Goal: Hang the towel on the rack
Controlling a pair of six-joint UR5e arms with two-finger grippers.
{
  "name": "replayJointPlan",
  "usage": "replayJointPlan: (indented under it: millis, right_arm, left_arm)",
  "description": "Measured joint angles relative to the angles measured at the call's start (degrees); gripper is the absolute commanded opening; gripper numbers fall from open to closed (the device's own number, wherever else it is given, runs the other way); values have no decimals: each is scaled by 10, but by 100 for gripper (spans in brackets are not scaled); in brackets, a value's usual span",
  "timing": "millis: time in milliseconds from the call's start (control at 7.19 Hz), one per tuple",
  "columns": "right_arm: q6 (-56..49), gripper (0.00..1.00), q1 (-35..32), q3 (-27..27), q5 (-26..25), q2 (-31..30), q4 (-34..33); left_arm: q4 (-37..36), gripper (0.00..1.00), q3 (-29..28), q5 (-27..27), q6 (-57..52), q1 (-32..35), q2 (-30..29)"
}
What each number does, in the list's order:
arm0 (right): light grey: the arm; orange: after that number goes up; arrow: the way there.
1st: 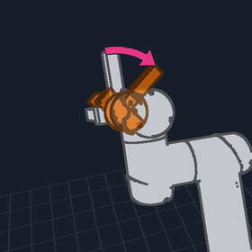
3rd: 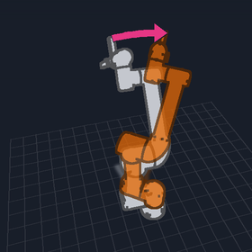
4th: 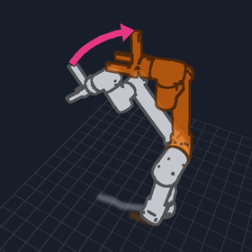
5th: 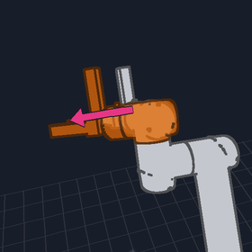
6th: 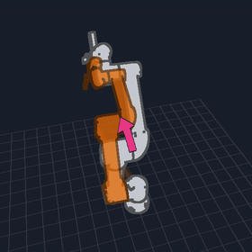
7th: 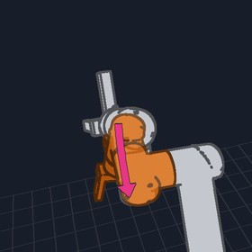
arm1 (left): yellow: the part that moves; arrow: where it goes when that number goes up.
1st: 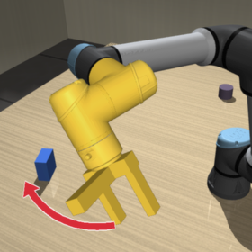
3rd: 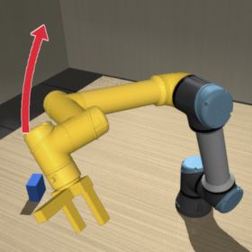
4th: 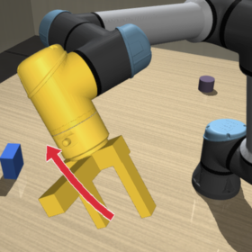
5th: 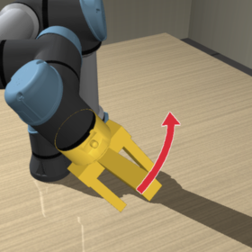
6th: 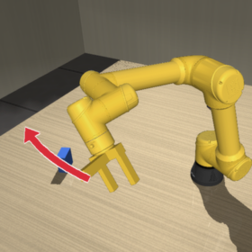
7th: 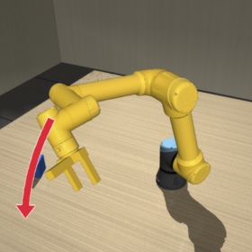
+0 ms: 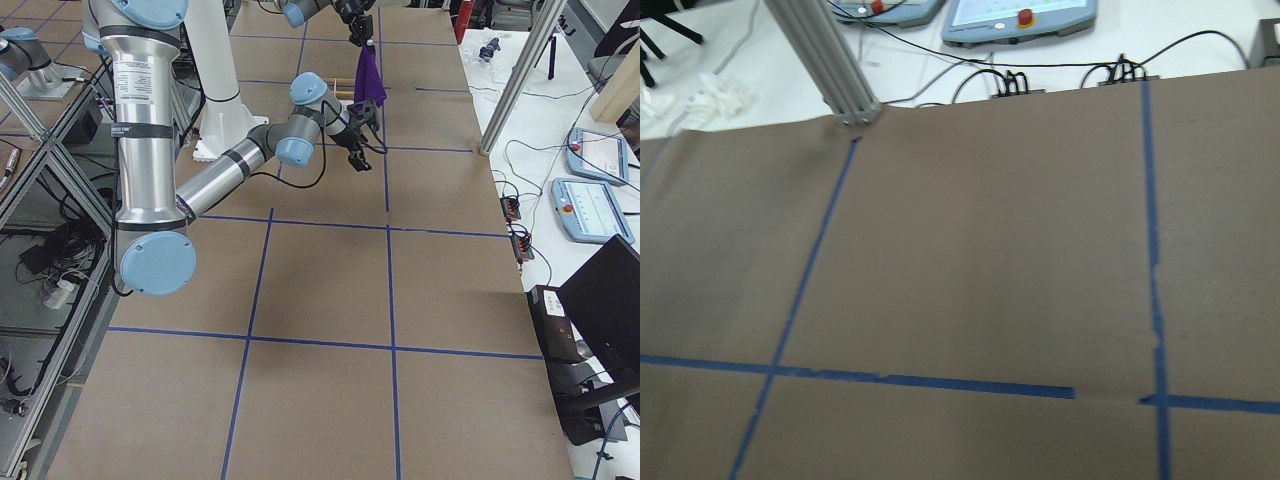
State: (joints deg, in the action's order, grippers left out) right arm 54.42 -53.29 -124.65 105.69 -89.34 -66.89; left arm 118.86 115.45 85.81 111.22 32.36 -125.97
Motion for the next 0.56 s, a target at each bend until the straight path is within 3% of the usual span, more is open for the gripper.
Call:
replayJointPlan:
  millis: [278,557]
  right_arm:
    - [-142,100,-99,18,87,0,-105]
    - [-296,100,-182,30,143,-3,-206]
  left_arm:
    - [-131,0,71,-132,-30,-87,0]
    - [-279,0,138,-213,-30,-156,1]
